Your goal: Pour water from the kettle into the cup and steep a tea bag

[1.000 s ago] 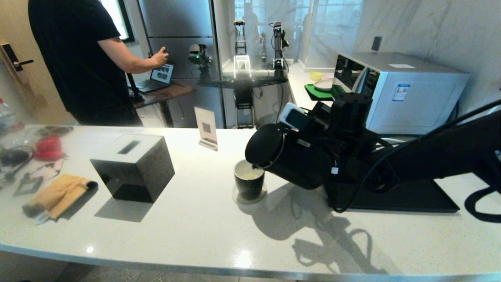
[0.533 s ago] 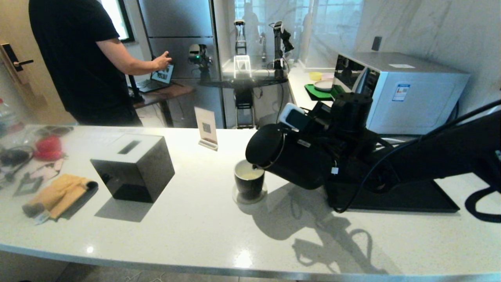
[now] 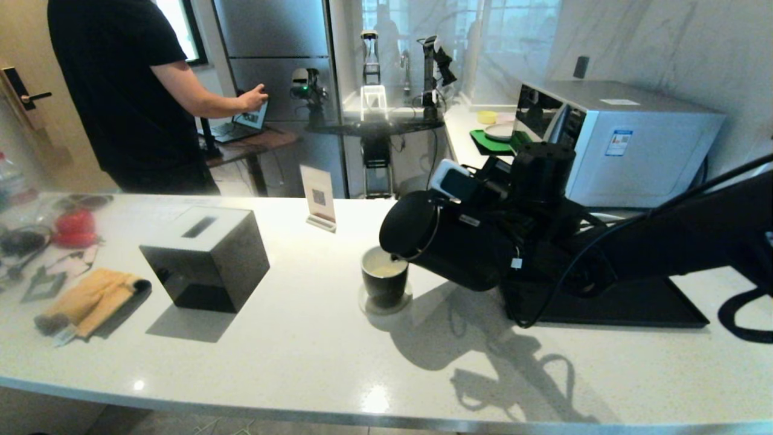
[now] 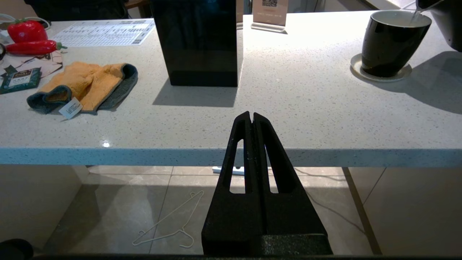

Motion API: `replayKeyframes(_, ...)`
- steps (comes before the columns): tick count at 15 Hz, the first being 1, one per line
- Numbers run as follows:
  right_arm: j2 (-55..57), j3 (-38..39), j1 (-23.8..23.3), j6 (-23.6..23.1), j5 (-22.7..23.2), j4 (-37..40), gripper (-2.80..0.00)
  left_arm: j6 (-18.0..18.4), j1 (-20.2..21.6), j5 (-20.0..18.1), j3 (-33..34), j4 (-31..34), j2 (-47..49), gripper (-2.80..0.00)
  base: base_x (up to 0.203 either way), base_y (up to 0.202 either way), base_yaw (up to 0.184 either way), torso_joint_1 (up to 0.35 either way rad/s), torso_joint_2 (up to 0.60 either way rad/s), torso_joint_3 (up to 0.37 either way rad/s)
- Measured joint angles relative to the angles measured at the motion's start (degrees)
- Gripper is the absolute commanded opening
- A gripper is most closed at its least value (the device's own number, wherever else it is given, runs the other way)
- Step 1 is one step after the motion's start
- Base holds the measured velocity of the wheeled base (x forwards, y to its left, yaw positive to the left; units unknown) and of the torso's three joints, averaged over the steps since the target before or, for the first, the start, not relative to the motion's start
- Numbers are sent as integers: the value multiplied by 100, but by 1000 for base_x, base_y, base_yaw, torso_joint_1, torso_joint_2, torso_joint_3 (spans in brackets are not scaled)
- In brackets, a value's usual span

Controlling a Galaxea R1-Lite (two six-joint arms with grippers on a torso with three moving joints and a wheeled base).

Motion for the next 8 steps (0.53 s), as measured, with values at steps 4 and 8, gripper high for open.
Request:
replayKeyframes(4,-4,0,-1,-13,0,4,-280,0,0,-2,0,0,0,-280,0,0,0,0,0,0)
replayKeyframes(8,-9,0,3,238,-3,71,-280,0,0,2,0,0,0,-280,0,0,0,0,0,0)
